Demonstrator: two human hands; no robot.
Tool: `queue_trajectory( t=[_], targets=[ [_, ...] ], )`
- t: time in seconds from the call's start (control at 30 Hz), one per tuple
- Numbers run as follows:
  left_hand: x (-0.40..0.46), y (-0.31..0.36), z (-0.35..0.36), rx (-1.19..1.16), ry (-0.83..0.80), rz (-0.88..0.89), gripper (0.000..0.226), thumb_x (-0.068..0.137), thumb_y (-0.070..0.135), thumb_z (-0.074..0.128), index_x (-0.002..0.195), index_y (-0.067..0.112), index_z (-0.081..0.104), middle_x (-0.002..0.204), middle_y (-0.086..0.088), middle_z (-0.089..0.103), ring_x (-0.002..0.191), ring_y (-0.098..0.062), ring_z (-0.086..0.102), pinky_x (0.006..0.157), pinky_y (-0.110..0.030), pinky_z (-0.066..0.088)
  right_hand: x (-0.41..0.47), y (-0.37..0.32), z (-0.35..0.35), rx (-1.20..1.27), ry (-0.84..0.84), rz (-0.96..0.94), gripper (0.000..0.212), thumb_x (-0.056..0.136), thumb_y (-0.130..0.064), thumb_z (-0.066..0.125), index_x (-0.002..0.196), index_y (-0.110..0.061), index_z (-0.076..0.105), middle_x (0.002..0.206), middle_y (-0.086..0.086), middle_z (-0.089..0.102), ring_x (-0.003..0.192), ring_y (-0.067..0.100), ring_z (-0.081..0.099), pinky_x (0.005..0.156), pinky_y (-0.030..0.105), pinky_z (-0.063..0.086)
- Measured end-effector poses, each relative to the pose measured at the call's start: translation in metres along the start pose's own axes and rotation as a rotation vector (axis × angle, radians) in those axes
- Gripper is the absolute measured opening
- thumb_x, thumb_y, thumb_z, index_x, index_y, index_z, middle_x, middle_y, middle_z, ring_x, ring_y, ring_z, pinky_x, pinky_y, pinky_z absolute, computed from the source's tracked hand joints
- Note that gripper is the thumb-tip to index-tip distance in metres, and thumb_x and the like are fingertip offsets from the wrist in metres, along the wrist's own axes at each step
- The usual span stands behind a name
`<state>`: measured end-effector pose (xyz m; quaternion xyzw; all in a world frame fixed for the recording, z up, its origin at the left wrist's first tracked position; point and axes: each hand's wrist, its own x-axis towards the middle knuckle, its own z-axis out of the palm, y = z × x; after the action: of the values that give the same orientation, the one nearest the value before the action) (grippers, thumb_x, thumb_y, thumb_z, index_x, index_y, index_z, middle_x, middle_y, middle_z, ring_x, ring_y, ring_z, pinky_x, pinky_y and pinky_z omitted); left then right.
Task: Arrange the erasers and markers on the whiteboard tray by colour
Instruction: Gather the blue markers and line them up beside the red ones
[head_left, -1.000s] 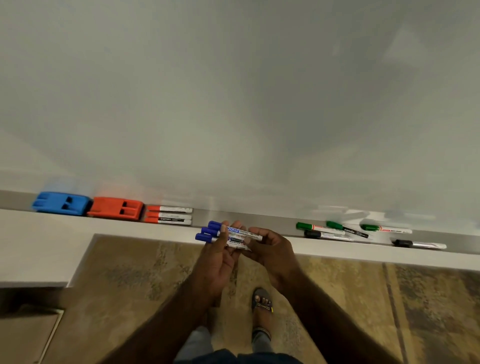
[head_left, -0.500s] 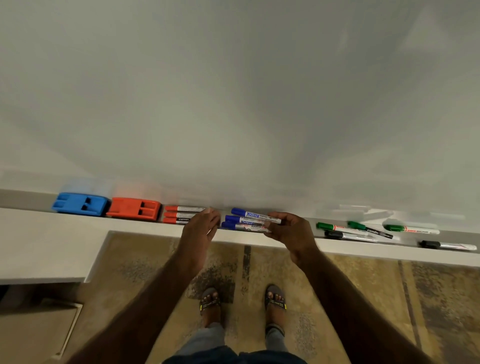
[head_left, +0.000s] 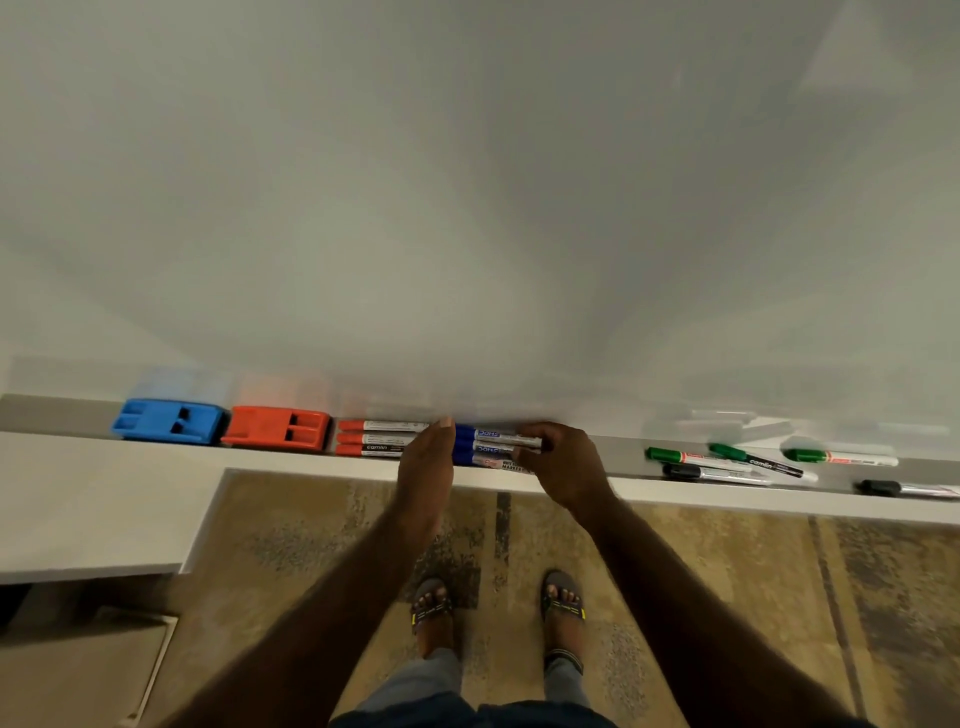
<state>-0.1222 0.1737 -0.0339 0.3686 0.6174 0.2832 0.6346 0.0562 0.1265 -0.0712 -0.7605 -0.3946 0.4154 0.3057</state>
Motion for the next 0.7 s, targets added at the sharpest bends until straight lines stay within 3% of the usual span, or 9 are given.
queue_trajectory(
  t=[0.1,0.23,0.3,0.47,0.6,0.7],
  targets=[
    [0.001,0.004,0.002,0.015,0.021,-0.009,0.033,0.109,0.034,0.045,0.116,0.010,0.067,0.111,-0.015,0.074,0.105,-0.029,0.071,0.100,-0.048,0.055,0.000,-0.005,0.002,-0.096,0.015,-0.060,0.020,0.089,-0.024,0.078,0.109,-0.024,0.076,0.093,-0.011,0.074,0.076,-0.004,0.063,0.065,0.010,0.046],
    [0.003,0.005,0.003,0.034,0.030,-0.017,0.035,0.109,0.034,0.045,0.116,0.008,0.067,0.110,-0.016,0.074,0.104,-0.032,0.072,0.099,-0.050,0.056,-0.003,-0.008,0.004,-0.202,0.029,-0.089,0.018,0.090,-0.019,0.074,0.108,-0.022,0.075,0.099,-0.004,0.076,0.079,0.008,0.064,0.074,0.023,0.054],
    [0.004,0.005,0.003,0.039,0.026,-0.023,0.035,0.109,0.034,0.044,0.115,0.008,0.067,0.109,-0.016,0.074,0.103,-0.032,0.072,0.098,-0.050,0.057,-0.006,-0.008,0.005,-0.220,0.062,-0.093,0.020,0.090,-0.018,0.074,0.109,-0.022,0.074,0.101,-0.004,0.076,0.083,0.011,0.065,0.073,0.020,0.051],
    [0.004,0.004,0.003,0.043,0.037,-0.013,0.034,0.110,0.032,0.045,0.114,0.007,0.068,0.107,-0.015,0.075,0.100,-0.030,0.073,0.097,-0.050,0.057,-0.010,-0.004,0.007,-0.203,0.179,-0.033,0.019,0.090,-0.014,0.073,0.107,-0.021,0.074,0.098,-0.006,0.075,0.074,0.001,0.060,0.059,0.003,0.037],
    [0.004,0.004,0.004,0.063,0.037,-0.010,0.034,0.109,0.033,0.045,0.112,0.008,0.068,0.106,-0.016,0.076,0.095,-0.028,0.075,0.090,-0.045,0.060,-0.010,-0.001,0.003,-0.193,0.230,0.014,0.015,0.090,-0.015,0.072,0.104,-0.020,0.076,0.096,-0.004,0.077,0.070,-0.001,0.059,0.060,0.009,0.040],
    [0.004,0.005,0.004,0.063,0.033,-0.012,0.034,0.109,0.033,0.046,0.112,0.007,0.068,0.105,-0.016,0.076,0.095,-0.029,0.076,0.090,-0.047,0.061,-0.011,0.001,0.005,-0.192,0.267,0.061,0.017,0.090,-0.014,0.072,0.105,-0.021,0.077,0.096,-0.005,0.077,0.067,-0.007,0.054,0.055,0.004,0.032]
  ],
)
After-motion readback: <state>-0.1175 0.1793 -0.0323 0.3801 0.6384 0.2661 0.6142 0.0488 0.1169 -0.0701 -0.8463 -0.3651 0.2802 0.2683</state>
